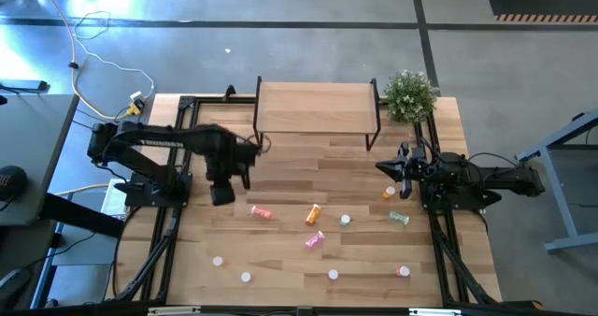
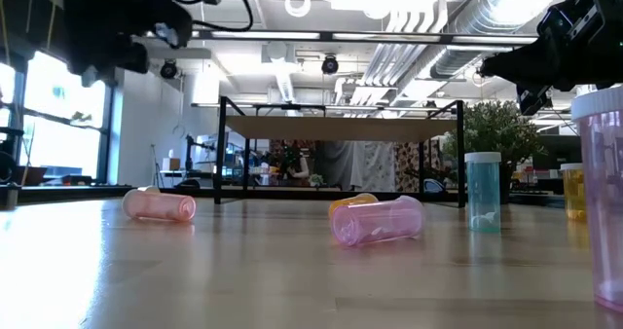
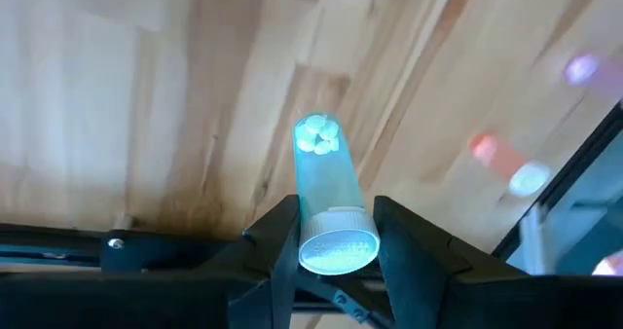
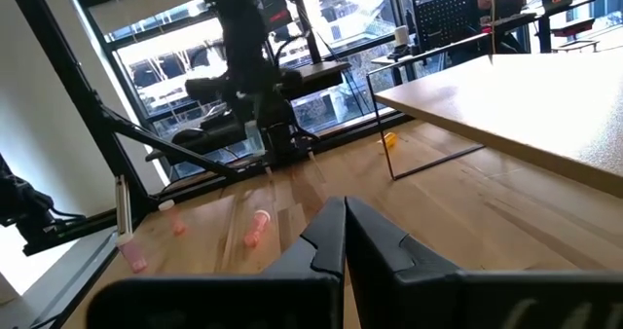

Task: Pick and place medicine bottles onto shelf by color
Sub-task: Put the left blue pill bottle on the shelf

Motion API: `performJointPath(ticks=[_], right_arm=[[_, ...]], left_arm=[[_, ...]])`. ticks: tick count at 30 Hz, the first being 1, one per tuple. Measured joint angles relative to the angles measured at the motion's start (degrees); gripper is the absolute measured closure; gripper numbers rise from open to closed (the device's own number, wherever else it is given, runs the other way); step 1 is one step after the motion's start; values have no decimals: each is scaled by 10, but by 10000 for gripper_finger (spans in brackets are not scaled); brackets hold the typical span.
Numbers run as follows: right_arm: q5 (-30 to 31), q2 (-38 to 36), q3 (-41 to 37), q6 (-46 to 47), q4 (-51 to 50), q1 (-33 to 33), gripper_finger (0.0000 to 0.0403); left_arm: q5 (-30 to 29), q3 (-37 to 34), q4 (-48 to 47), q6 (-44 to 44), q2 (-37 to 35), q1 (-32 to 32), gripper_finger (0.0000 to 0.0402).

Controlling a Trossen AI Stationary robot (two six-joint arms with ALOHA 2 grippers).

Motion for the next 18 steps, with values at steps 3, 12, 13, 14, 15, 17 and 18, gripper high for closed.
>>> performJointPath(ticks=[3, 12, 13, 14, 15, 17, 18], right_arm=[[1, 0, 0, 0, 0, 0, 403], [1, 0, 0, 0, 0, 0, 403], [1, 0, 0, 0, 0, 0, 403], [1, 0, 0, 0, 0, 0, 403], [1, 0, 0, 0, 0, 0, 403], [1, 0, 0, 0, 0, 0, 403], [1, 0, 0, 0, 0, 0, 403]], left_arm=[[0, 33, -14, 5, 0, 31, 291], [0, 127, -22, 5, 0, 112, 291], [-1, 135, -22, 5, 1, 119, 291], [-1, 143, -22, 5, 2, 126, 291], [-1, 150, -22, 5, 4, 133, 291], [-2, 164, -22, 5, 11, 143, 291], [-2, 170, -22, 6, 15, 148, 291]])
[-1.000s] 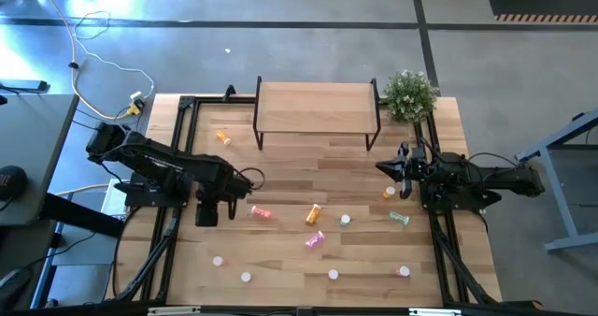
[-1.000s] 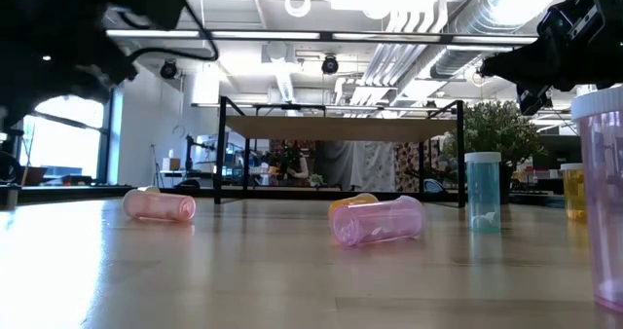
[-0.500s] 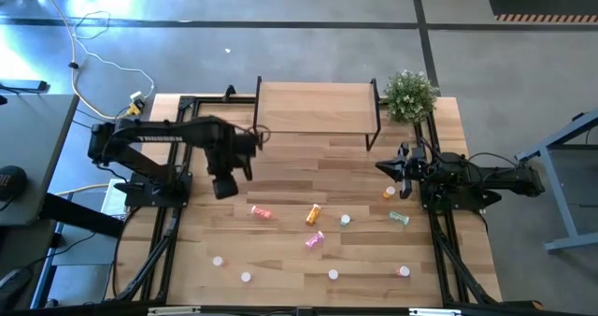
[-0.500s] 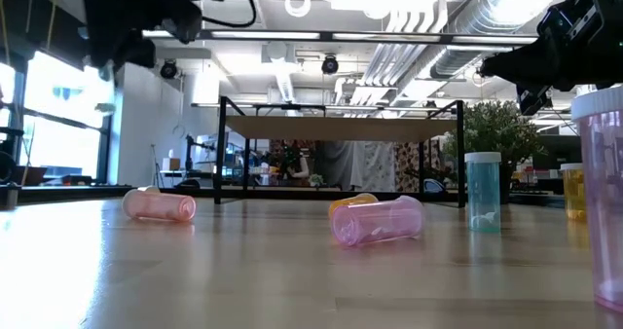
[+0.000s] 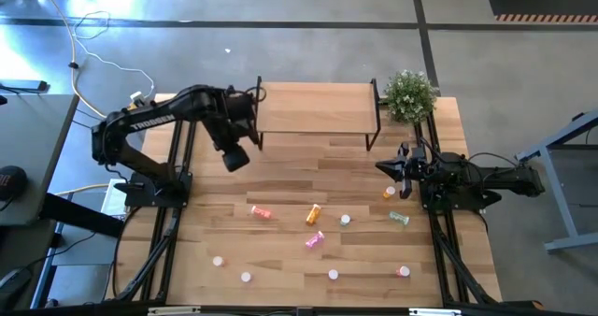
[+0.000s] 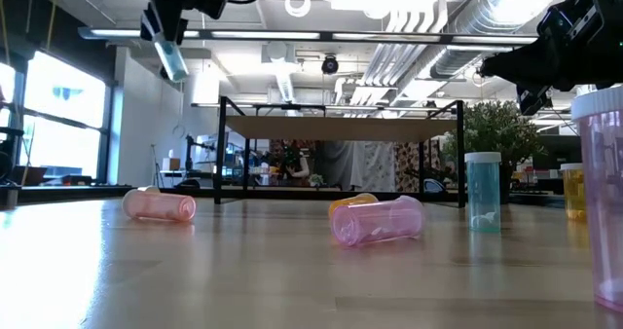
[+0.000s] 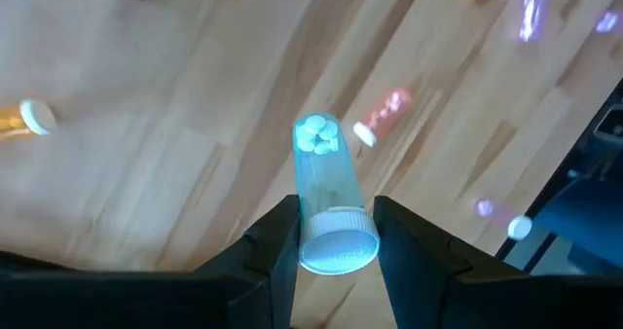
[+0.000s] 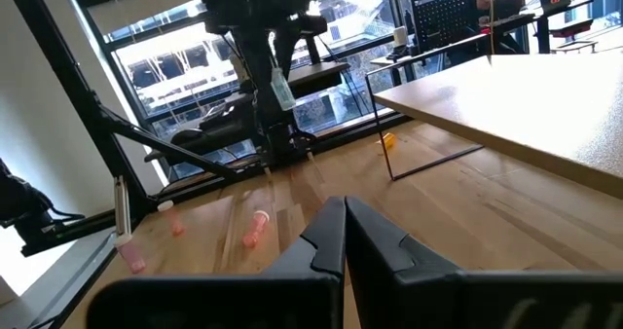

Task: Pick and place medicine bottles onto shelf by color
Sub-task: Put the left blue pill bottle on the shelf

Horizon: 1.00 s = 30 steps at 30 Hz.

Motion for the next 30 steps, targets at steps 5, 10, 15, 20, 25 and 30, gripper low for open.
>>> performJointPath(ticks=[5, 10, 15, 20, 25, 30], right_arm=[[0, 0, 0, 0, 0, 0, 403], [0, 0, 0, 0, 0, 0, 403], [-3, 0, 0, 0, 0, 0, 403], [-3, 0, 0, 0, 0, 0, 403], [-2, 0, 0, 0, 0, 0, 403], [-2, 0, 0, 0, 0, 0, 403]], left_arm=[[0, 29, 0, 31, 35, 10, 291], [-3, 56, -1, 90, 81, 10, 291], [-43, 96, -4, 146, 129, 9, 291], [-102, 165, -22, 183, 168, 14, 291], [-115, 244, -42, 193, 203, 29, 291], [-134, 304, -43, 214, 212, 41, 291]])
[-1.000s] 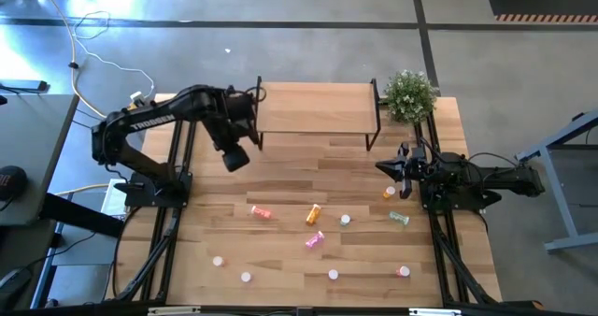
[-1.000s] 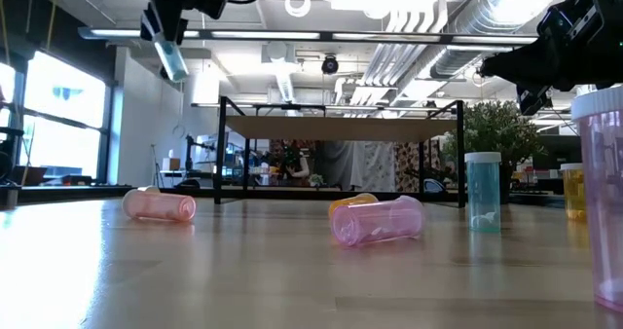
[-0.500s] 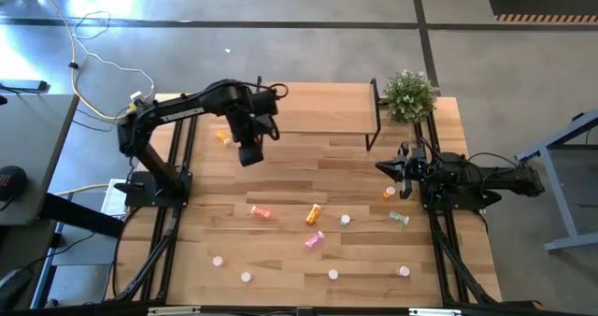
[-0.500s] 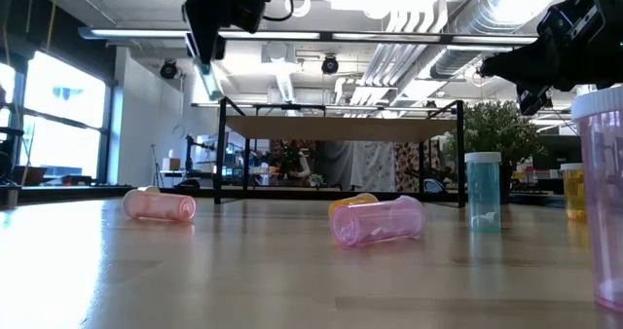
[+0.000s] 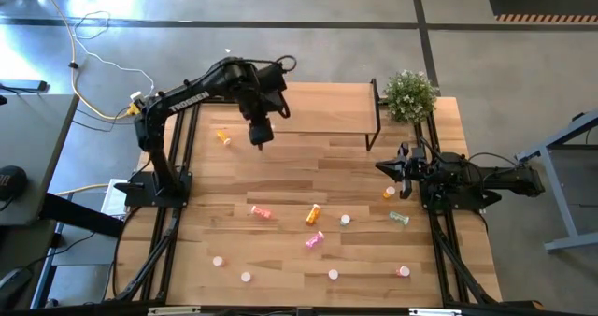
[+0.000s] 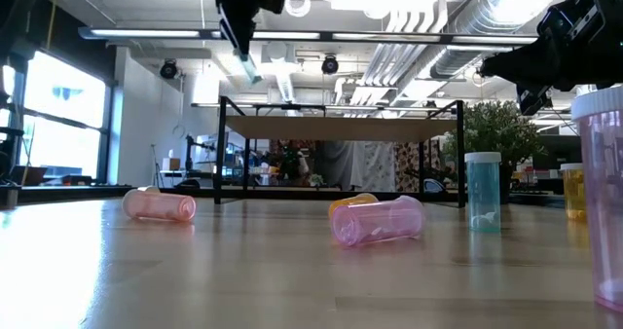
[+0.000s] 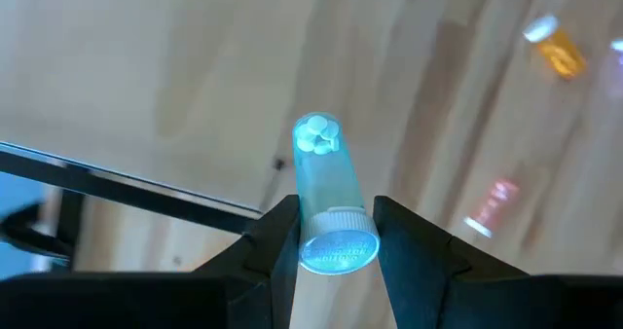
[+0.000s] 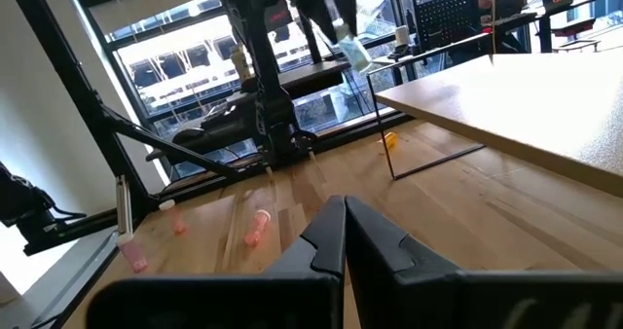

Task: Pick and place medicine bottles onto shelf by color
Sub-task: Put the left blue pill bottle on the shelf

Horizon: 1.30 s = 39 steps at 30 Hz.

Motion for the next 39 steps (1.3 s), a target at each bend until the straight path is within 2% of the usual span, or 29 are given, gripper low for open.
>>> performJointPath(ticks=[8, 15, 17, 28, 39], right_arm=[[0, 0, 0, 28, 0, 0, 403], [4, 0, 0, 209, 3, 0, 403], [13, 0, 0, 231, 4, 0, 403], [23, 0, 0, 235, 4, 0, 403], [25, 0, 0, 230, 4, 0, 403]], left_arm=[[-8, 32, 0, 8, 2, 30, 291], [27, 32, 0, -28, 15, 55, 291], [36, 33, 0, -30, 24, 55, 291], [37, 32, 0, -50, 70, 50, 291], [9, 32, 0, -69, 73, 55, 291]])
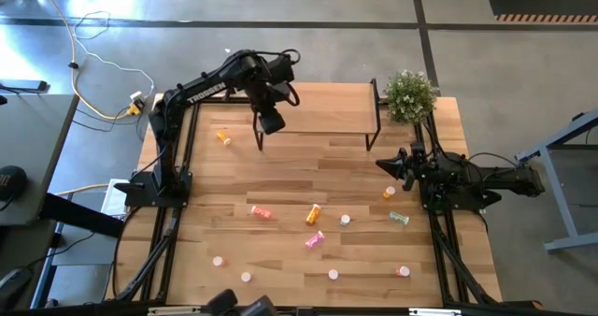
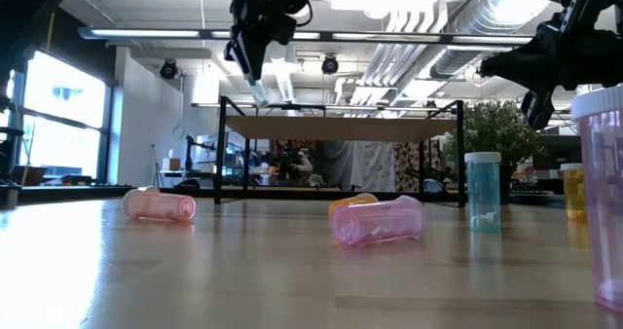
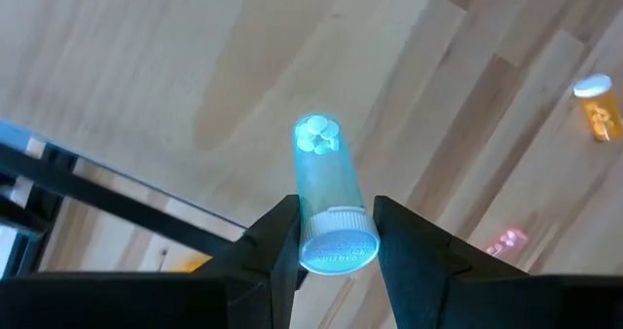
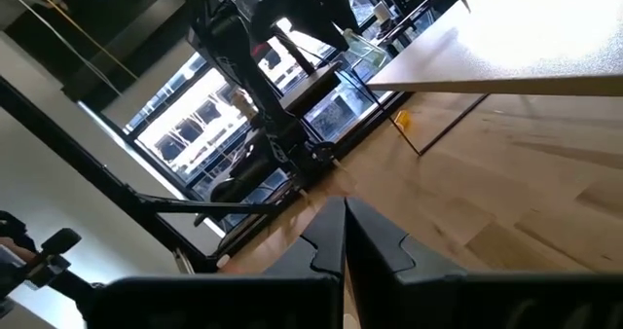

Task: Pick and place medicine bottles onto shelf by color
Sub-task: Put the left blue pill bottle on the shelf

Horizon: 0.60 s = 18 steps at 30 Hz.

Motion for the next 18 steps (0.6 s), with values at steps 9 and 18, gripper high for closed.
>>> performJointPath(ticks=[9, 18], right_arm=[[2, 0, 0, 0, 0, 0, 403], [3, 0, 0, 0, 0, 0, 403]], left_arm=[[34, 0, 0, -137, 0, 4, 291], [58, 0, 0, -200, 0, 15, 291]])
